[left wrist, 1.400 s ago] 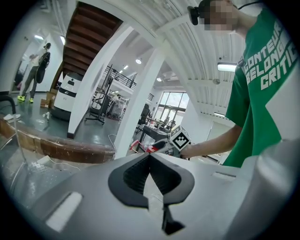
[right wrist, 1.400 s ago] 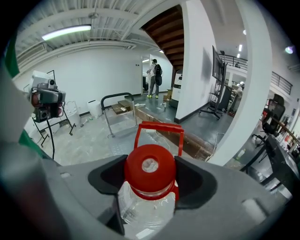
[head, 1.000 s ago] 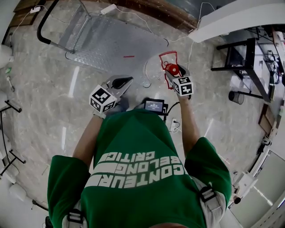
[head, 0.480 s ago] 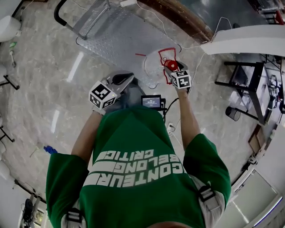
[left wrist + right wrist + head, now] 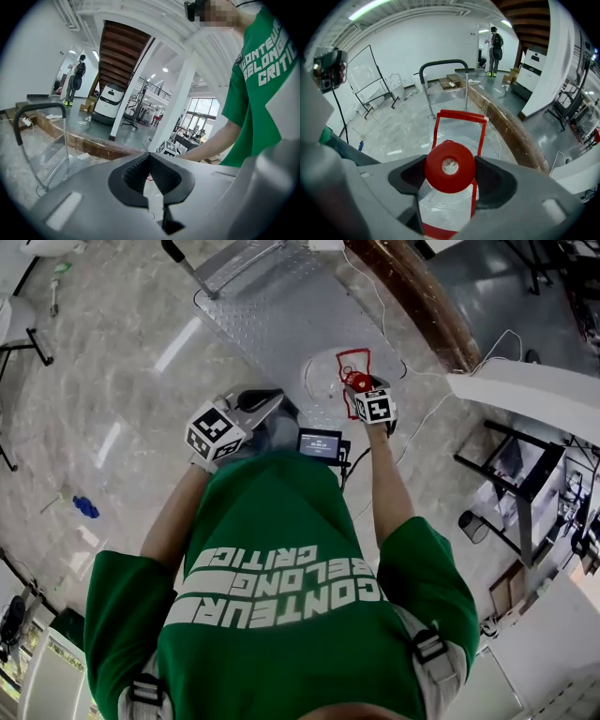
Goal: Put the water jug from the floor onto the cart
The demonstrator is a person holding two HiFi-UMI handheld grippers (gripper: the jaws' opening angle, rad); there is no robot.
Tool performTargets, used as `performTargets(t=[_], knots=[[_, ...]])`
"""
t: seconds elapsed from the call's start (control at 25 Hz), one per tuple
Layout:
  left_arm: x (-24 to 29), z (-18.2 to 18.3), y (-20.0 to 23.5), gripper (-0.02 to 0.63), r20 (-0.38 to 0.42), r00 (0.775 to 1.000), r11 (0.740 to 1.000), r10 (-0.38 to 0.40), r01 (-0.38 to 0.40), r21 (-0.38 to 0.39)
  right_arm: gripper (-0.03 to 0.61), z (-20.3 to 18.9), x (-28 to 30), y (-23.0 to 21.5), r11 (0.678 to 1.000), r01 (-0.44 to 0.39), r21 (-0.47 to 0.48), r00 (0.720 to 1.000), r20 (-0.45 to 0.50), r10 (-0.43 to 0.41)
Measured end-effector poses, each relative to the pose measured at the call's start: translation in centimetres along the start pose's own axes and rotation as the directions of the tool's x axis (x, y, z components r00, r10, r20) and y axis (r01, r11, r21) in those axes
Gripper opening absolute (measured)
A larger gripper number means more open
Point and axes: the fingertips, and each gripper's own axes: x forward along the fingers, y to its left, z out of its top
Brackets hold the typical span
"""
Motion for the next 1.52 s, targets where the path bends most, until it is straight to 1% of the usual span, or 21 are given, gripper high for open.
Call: performTargets(t=[0.2,0.36,0.44,0.64,0.8,0.92,1.04,1.12,1.2,1.32,1.36,1.44,1.48,1.52], knots=[[0.7,0.7,2.0,0.011,-0.012,0.999,0.998,0.052,-0.052,-0.019,0.296,1.2,3.8,-1.0,0.999,-0.042,-0.025,0.997,-0.06,0.041],[1.1,0.8,3.8,0.011,-0.017,0.996,0.996,0.083,-0.084,-0.03,0.296,1.7,6.9,-2.1,0.997,-0.053,-0.051,0.993,-0.111,0.047],[1.2,0.7,4.4,0.011,-0.018,0.995,0.995,0.096,-0.097,-0.036,0.297,1.8,7.8,-2.7,0.997,-0.043,-0.057,0.99,-0.135,0.035],[0.9,0.7,4.9,0.01,-0.017,0.989,0.987,0.146,-0.146,-0.064,0.298,0.9,9.7,-3.1,0.997,-0.05,-0.06,0.979,-0.199,0.037],[1.2,0.9,5.2,0.011,-0.021,0.987,0.984,0.159,-0.16,-0.075,0.298,0.0,11.0,-3.3,0.997,-0.054,-0.059,0.971,-0.236,0.039],[1.1,1.0,5.0,0.011,-0.024,0.985,0.982,0.169,-0.17,-0.078,0.298,-1.1,10.8,-2.5,0.997,-0.066,-0.04,0.953,-0.298,0.051],[0.7,0.9,5.0,0.011,-0.015,0.985,0.982,0.172,-0.172,-0.076,0.298,-0.5,10.8,-2.8,0.996,-0.032,-0.088,0.949,-0.314,0.002],[0.6,0.9,5.1,0.011,-0.009,0.986,0.983,0.168,-0.168,-0.075,0.298,-0.3,10.3,-3.3,0.995,-0.007,-0.104,0.945,-0.326,-0.028],[0.6,1.1,4.9,0.01,-0.005,0.987,0.985,0.16,-0.16,-0.069,0.298,-0.3,9.4,-3.5,0.995,0.0,-0.096,0.947,-0.321,-0.031],[-0.1,1.4,4.4,0.011,0.012,0.988,0.987,0.151,-0.15,-0.059,0.298,-0.1,7.4,-3.0,0.998,0.006,-0.06,0.955,-0.296,-0.024],[-0.4,1.5,4.4,0.01,0.021,0.989,0.987,0.148,-0.146,-0.06,0.298,0.4,6.7,-2.8,0.999,0.008,-0.05,0.964,-0.266,-0.021],[-0.7,1.9,4.3,0.011,0.044,0.99,0.989,0.134,-0.131,-0.07,0.296,2.2,5.0,-2.7,0.999,0.022,-0.036,0.986,-0.166,-0.028],[-0.8,2.2,4.1,0.01,0.055,0.991,0.99,0.124,-0.12,-0.071,0.284,3.0,3.9,-2.8,0.999,0.035,-0.025,0.992,-0.118,-0.038],[-0.9,2.5,3.8,0.01,0.064,0.991,0.992,0.114,-0.109,-0.068,0.244,3.5,2.6,-2.9,0.999,0.048,-0.01,0.996,-0.078,-0.049]])
